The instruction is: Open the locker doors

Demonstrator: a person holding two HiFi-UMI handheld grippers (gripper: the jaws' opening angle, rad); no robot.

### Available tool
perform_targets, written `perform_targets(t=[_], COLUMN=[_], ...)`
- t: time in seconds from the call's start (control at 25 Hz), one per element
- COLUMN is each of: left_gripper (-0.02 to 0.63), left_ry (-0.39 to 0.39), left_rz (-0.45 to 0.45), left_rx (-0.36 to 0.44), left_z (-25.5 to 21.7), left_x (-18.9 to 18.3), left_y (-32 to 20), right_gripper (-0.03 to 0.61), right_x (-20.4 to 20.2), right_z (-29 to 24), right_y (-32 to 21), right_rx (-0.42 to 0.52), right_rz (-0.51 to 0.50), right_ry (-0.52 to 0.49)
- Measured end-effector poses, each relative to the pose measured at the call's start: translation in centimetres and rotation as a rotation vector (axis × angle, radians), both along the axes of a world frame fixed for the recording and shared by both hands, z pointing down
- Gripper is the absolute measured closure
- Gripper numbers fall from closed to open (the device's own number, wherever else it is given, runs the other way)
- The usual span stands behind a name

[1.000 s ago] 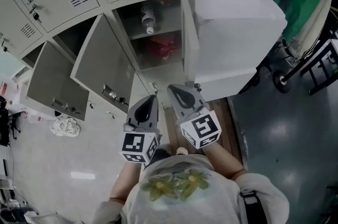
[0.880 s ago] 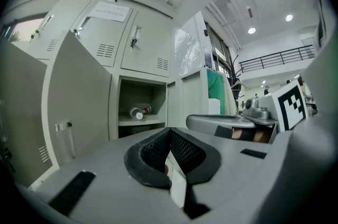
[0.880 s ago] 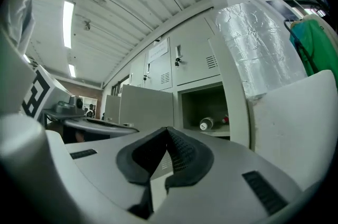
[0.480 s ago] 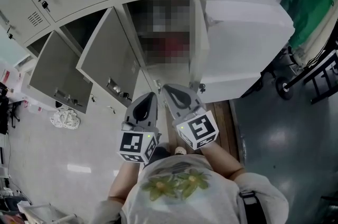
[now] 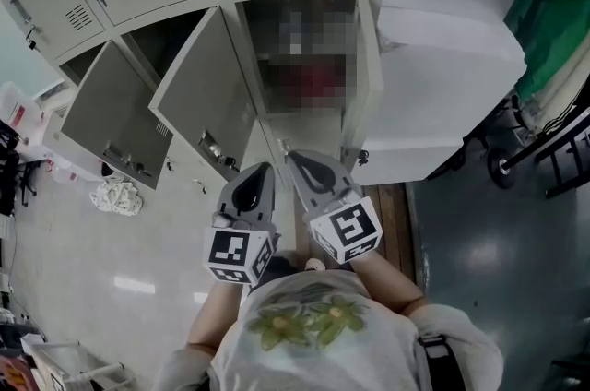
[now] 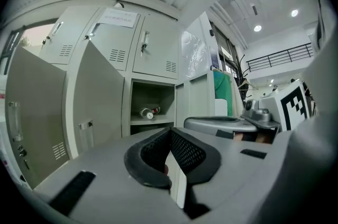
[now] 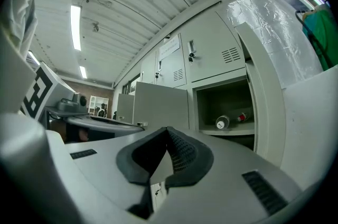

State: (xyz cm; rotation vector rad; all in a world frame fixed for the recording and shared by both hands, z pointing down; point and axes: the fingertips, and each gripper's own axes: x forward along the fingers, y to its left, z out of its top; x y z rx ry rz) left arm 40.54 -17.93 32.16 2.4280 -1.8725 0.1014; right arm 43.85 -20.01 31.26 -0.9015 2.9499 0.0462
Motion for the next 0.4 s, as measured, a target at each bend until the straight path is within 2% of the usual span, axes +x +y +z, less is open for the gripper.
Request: perform_targets(t=[0.4], left_gripper=[0.586], left_ry=[-0.023], left_rz=[-0.008], left_rx=[-0.012], left_z=[0.7], left_x=[-0.5], left_y=[0.4], right_gripper=[0.549], right_x=[-1.0], right_z=[1.2], right_y=[0.6], right_rx=[-0.022], right_rz=[-0.023], right_ry=[0.014])
